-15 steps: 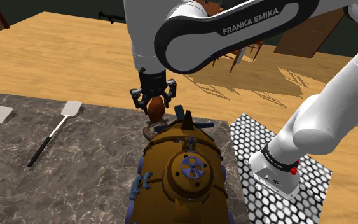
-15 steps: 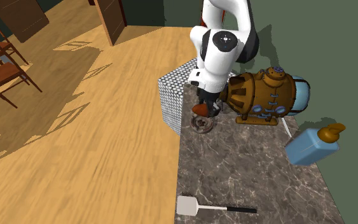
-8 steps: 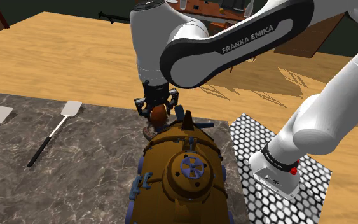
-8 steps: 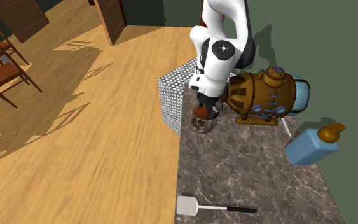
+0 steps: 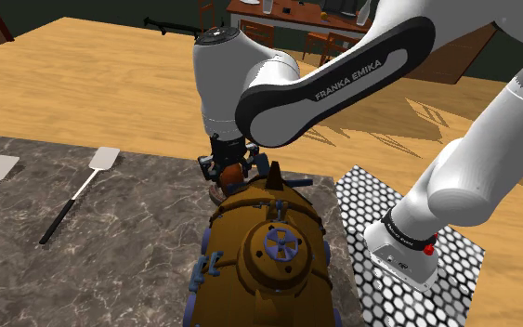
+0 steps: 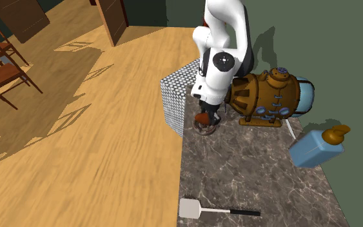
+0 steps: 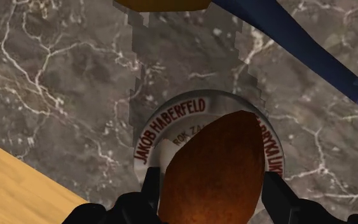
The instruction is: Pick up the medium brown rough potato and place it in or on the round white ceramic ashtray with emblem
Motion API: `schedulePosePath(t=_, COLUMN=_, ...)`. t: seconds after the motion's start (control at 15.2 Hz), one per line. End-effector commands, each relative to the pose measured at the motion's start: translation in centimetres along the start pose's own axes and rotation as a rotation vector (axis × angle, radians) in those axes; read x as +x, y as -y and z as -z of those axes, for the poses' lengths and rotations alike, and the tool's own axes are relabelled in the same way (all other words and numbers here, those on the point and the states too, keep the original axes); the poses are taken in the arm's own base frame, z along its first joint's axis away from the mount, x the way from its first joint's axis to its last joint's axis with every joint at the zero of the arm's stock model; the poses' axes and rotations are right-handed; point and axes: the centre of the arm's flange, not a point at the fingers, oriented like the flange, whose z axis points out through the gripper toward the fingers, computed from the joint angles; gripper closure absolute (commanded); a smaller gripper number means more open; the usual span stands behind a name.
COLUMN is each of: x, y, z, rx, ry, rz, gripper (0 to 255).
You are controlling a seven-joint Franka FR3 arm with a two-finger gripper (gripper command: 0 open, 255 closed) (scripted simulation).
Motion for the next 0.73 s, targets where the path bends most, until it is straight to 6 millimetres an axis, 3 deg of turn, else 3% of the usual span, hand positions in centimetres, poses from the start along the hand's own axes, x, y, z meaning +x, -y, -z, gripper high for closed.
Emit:
schedulePosePath(t=0.0, x=0.03, y=0.02, z=-0.15, rx=0.0, ry=0.0, rz=0.0, gripper=255)
schedulePosePath(t=0.33, x=0.03, y=0.02, z=-0.15, rx=0.0, ry=0.0, rz=0.0, gripper=255)
schedulePosePath(t=0.4, x=0.03, y=0.02, z=-0.15, rx=0.0, ry=0.0, rz=0.0, gripper=0)
schedulePosePath(t=0.66, x=0.03, y=0.02, z=-0.15, rx=0.0, ry=0.0, rz=0.0, gripper=0)
